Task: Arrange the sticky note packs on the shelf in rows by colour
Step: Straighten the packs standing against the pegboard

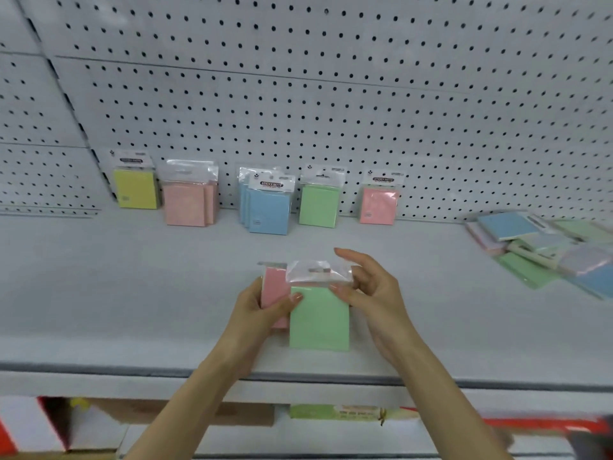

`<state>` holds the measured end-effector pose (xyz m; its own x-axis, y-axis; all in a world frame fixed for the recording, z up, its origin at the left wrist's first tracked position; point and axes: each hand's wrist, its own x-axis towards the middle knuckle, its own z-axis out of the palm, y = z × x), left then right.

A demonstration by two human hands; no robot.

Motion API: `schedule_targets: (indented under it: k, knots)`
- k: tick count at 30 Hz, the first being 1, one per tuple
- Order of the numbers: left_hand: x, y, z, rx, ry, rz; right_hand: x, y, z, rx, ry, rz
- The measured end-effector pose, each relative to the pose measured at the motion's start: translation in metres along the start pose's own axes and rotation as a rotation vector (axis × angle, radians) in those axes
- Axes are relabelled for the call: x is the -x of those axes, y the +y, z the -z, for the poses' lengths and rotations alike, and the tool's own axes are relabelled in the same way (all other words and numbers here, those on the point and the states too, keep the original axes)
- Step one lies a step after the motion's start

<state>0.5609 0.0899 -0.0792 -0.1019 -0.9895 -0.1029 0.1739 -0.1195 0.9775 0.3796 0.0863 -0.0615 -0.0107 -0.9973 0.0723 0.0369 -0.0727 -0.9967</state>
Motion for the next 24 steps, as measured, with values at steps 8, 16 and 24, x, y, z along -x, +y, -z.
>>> schedule_targets:
  k: [8, 16, 24]
  knots:
    - [-0.044, 0.000, 0.029, 0.044, 0.172, -0.088, -0.051, 0.024, 0.010, -0.108, 0.345, -0.057]
    - [-0.101, 0.003, 0.033, -0.028, 0.232, -0.110, -0.133, 0.039, -0.006, 0.014, 0.535, 0.123]
    - [-0.120, -0.006, 0.037, -0.025, 0.259, -0.123, -0.187, 0.044, -0.027, 0.157, 0.650, 0.411]
